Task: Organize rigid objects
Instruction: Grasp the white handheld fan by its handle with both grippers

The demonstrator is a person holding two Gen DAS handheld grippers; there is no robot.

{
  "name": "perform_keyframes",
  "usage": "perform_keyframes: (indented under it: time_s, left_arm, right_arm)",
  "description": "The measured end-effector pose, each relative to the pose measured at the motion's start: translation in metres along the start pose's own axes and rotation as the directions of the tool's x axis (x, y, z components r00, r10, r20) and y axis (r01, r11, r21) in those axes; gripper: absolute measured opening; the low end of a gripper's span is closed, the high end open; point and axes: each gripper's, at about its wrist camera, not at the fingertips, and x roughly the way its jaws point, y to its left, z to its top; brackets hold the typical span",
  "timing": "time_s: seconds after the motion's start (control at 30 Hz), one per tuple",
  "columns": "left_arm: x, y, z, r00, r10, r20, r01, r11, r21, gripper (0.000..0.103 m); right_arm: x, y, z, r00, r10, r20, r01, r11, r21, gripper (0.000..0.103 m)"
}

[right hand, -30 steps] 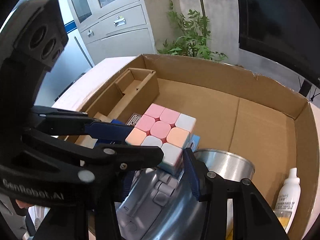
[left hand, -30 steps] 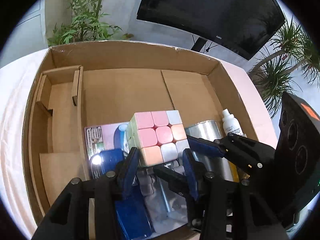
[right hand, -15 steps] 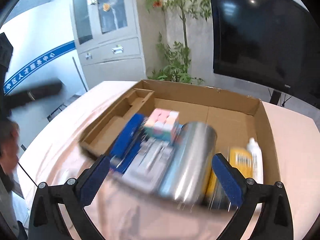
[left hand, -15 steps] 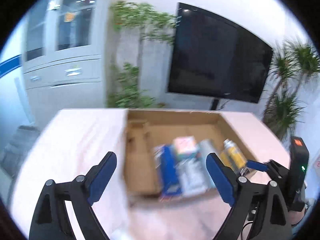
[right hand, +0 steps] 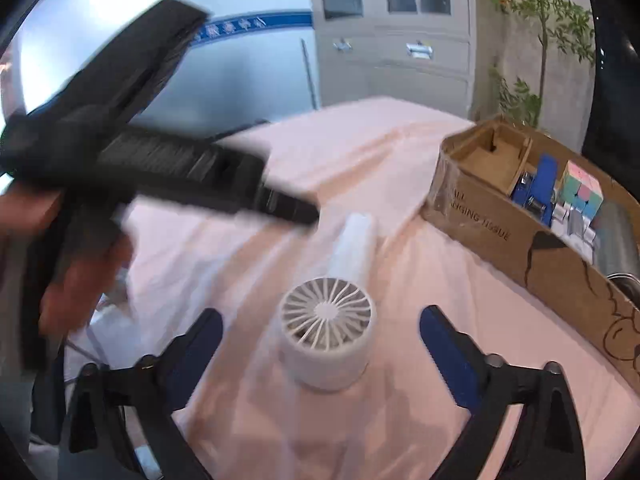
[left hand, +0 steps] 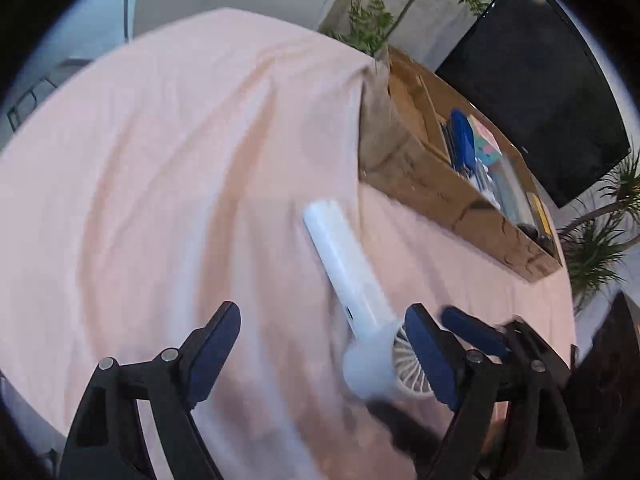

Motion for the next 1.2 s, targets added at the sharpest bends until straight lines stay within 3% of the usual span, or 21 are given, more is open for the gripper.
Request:
perform_keyframes:
  time_s: [0.03, 0.1, 0.17, 0.23, 0.3, 0.37, 0.43, 0.47, 0.53, 0.6, 0.7, 0.8, 0.9, 0.97, 1.0, 1.03, 1.07, 1.13, 1.2]
  left_arm:
    - [0.002, -0.002, -0.004, 1.000, -0.013, 0.003, 0.013, 1.000, 0.005, 0.084]
    - [0.004, -0.004, -0.008, 0.999, -0.040, 0.011, 0.040, 0.999, 0.004, 0.084]
    - [0.008, -0.007, -0.010, 0.996, -0.086, 0.000, 0.086, 0.996, 0.003, 0.084]
    - [0.015, -0.017, -0.010, 0.990, -0.137, -0.029, 0.137, 0.990, 0.006, 0.084]
    - [0.024, -0.035, -0.012, 0.980, -0.187, -0.060, 0.189, 0.982, 0.027, 0.084]
    - [0.034, -0.057, -0.016, 0.960, -0.258, -0.105, 0.265, 0.962, 0.063, 0.084]
    - [0.048, -0.083, -0.017, 0.947, -0.283, -0.155, 0.299, 0.949, 0.094, 0.082]
    - [0.054, -0.092, -0.018, 0.945, -0.280, -0.171, 0.300, 0.948, 0.108, 0.077]
    - [0.068, -0.114, -0.020, 0.935, -0.285, -0.211, 0.317, 0.938, 0.137, 0.075]
    - [0.075, -0.127, -0.020, 0.929, -0.291, -0.231, 0.330, 0.931, 0.157, 0.073]
    - [0.082, -0.140, -0.012, 0.939, -0.244, -0.240, 0.296, 0.933, 0.207, 0.068]
    - [0.080, -0.150, 0.003, 0.953, -0.208, -0.218, 0.264, 0.926, 0.271, 0.068]
    - [0.080, -0.158, 0.015, 0.974, -0.131, -0.185, 0.189, 0.917, 0.350, 0.068]
    - [0.079, -0.159, 0.021, 0.984, -0.090, -0.151, 0.143, 0.910, 0.390, 0.062]
    - [0.080, -0.162, 0.024, 0.988, -0.072, -0.136, 0.123, 0.900, 0.419, 0.062]
    - [0.084, -0.164, 0.025, 0.988, -0.064, -0.142, 0.121, 0.885, 0.449, 0.062]
    - [0.089, -0.163, 0.026, 0.985, -0.061, -0.159, 0.129, 0.876, 0.464, 0.056]
    - [0.099, -0.165, 0.019, 0.979, -0.022, -0.203, 0.124, 0.855, 0.504, 0.044]
    - [0.100, -0.165, 0.014, 0.979, 0.011, -0.205, 0.102, 0.841, 0.532, 0.041]
  right_arm:
    - [0.007, -0.001, 0.000, 1.000, -0.005, -0.019, 0.005, 1.000, 0.011, 0.062]
    - [0.017, 0.000, -0.003, 0.999, -0.026, -0.044, 0.027, 0.999, 0.022, 0.054]
    - [0.016, -0.004, -0.006, 0.999, -0.021, -0.039, 0.024, 0.998, 0.062, 0.054]
    - [0.011, -0.022, -0.015, 0.998, 0.059, -0.029, -0.052, 0.980, 0.194, 0.053]
    - [0.002, -0.050, -0.031, 0.985, 0.174, 0.003, -0.162, 0.911, 0.379, 0.054]
    - [-0.010, -0.085, -0.060, 0.958, 0.276, 0.081, -0.271, 0.773, 0.573, 0.054]
    - [-0.022, -0.108, -0.087, 0.941, 0.306, 0.142, -0.318, 0.663, 0.678, 0.055]
    - [-0.030, -0.118, -0.098, 0.950, 0.278, 0.142, -0.294, 0.640, 0.710, 0.057]
    - [-0.048, -0.126, -0.106, 0.973, 0.200, 0.115, -0.222, 0.674, 0.704, 0.072]
    - [-0.074, -0.124, -0.106, 0.990, 0.097, 0.105, -0.142, 0.747, 0.650, 0.080]
    - [-0.093, -0.108, -0.099, 0.998, 0.002, 0.059, -0.032, 0.854, 0.520, 0.082]
    - [-0.086, -0.105, -0.092, 0.999, -0.036, 0.036, 0.014, 0.883, 0.470, 0.083]
    - [-0.069, -0.083, -0.087, 0.987, -0.160, -0.024, 0.156, 0.906, 0.394, 0.083]
    - [-0.062, -0.073, -0.088, 0.983, -0.180, -0.035, 0.181, 0.923, 0.339, 0.080]
    - [-0.059, -0.069, -0.089, 0.983, -0.181, -0.035, 0.183, 0.935, 0.304, 0.073]
    - [-0.066, -0.068, -0.092, 0.982, -0.186, -0.040, 0.190, 0.940, 0.282, 0.058]
    - [-0.065, -0.067, -0.094, 0.981, -0.188, -0.050, 0.195, 0.948, 0.252, 0.055]
    - [-0.069, -0.070, -0.100, 0.987, -0.155, -0.038, 0.160, 0.959, 0.232, 0.054]
    - [-0.076, -0.075, -0.106, 0.993, -0.106, -0.041, 0.112, 0.974, 0.197, 0.055]
